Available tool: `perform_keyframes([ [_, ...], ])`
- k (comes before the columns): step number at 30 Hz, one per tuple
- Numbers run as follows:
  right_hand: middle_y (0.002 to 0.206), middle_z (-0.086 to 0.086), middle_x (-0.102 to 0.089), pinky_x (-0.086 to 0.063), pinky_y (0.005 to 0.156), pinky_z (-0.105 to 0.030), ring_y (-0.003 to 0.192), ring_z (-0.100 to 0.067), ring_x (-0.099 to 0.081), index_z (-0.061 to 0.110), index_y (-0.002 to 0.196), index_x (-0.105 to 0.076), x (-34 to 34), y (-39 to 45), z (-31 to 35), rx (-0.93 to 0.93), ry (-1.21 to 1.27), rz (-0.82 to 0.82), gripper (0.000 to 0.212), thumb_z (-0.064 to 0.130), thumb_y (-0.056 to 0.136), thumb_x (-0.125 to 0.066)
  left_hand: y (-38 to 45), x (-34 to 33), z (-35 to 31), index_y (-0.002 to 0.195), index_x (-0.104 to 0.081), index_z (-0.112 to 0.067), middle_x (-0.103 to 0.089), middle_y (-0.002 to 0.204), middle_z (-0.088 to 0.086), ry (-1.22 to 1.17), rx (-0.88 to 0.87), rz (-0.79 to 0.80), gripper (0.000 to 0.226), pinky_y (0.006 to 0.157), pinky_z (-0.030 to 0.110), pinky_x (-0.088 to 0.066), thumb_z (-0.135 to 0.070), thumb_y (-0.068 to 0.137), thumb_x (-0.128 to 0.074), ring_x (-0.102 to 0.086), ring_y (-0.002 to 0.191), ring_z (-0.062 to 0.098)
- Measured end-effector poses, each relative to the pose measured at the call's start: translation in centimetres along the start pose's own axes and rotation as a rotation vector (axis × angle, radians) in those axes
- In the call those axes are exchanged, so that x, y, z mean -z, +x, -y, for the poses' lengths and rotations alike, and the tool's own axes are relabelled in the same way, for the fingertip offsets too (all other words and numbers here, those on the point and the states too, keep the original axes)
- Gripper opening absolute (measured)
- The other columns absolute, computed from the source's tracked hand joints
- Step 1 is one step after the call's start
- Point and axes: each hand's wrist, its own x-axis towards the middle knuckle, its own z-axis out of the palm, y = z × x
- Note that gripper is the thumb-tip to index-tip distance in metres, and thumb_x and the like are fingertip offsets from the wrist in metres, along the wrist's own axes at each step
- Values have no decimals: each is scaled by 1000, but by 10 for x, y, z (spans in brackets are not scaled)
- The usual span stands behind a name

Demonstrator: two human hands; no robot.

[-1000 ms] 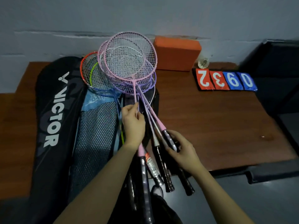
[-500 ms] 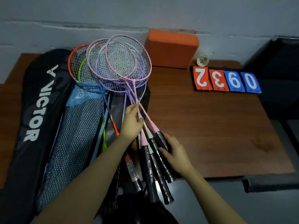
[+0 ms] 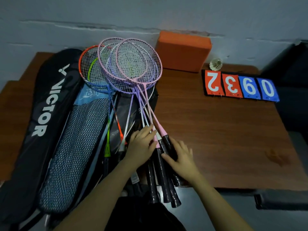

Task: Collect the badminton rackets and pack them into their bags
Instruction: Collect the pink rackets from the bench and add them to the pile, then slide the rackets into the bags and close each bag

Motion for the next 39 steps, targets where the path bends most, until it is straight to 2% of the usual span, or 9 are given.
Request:
perform_keyframes([
  [4,129,13,-43,-19,92,-29,121,-5,-38,38,140,-31,9,4,-3,39,-66,-45,74,71,75,-40,8,10,5,120,-61,-24,-51,136,-2,81,-76,21,46,99,46,-34,-37,83,-37,-47,126,22],
  [9,136,11,-38,-19,89,-30,124,-8,-38,35,141,-30,9,8,2,76,-221,-27,82,76,70,-37,9,14,7,138,-37,-35,-22,152,-13,185,-49,135,45,110,38,-14,-34,93,-39,-22,140,14],
  [14,136,8,-41,-18,92,-30,120,-14,-38,30,138,-39,5,5,7,77,-244,-99,76,71,74,-34,-1,24,3,121,-60,-20,-59,126,5,357,-92,106,46,90,39,-45,-28,76,-56,-57,112,28],
  [19,119,-2,-51,-27,83,-32,109,-23,-47,20,126,-53,6,15,34,134,-118,-216,58,54,82,-36,-35,59,17,111,-65,-13,-65,113,8,343,-11,-53,43,87,35,-43,-35,79,-46,-62,102,27],
  [22,114,-4,-55,-35,80,-33,106,-25,-52,16,121,-58,-3,27,62,198,-1,-219,52,48,84,-40,-60,86,44,108,-65,-10,-65,110,10,320,82,-123,45,83,34,-35,-38,79,-43,-62,98,27],
  [26,106,-9,-61,-47,86,-38,101,-27,-59,9,115,-62,-37,46,108,252,83,-164,37,29,85,-51,-88,119,96,106,-66,-6,-65,106,14,247,235,-164,50,81,43,-48,-40,79,-41,-63,95,32],
  [29,97,-7,-60,-50,78,-40,88,-28,-61,10,112,-62,-77,59,148,288,52,-86,40,36,85,-47,-107,140,143,109,-64,-5,-64,108,15,186,314,-171,54,80,46,-47,-43,81,-38,-61,97,34],
  [33,99,-6,-64,-48,79,-34,88,-25,-63,11,114,-63,-140,80,207,305,-2,-46,39,33,84,-50,-125,157,212,106,-65,-3,-64,102,16,136,380,-98,56,71,45,-49,-46,78,-41,-62,88,36],
  [39,108,-5,-63,-50,83,-43,93,-21,-62,14,125,-56,-215,102,280,201,-32,-40,37,25,90,-58,-138,174,282,131,-46,-12,-50,127,7,105,303,-10,59,92,38,-41,-48,85,-55,-47,114,27],
])
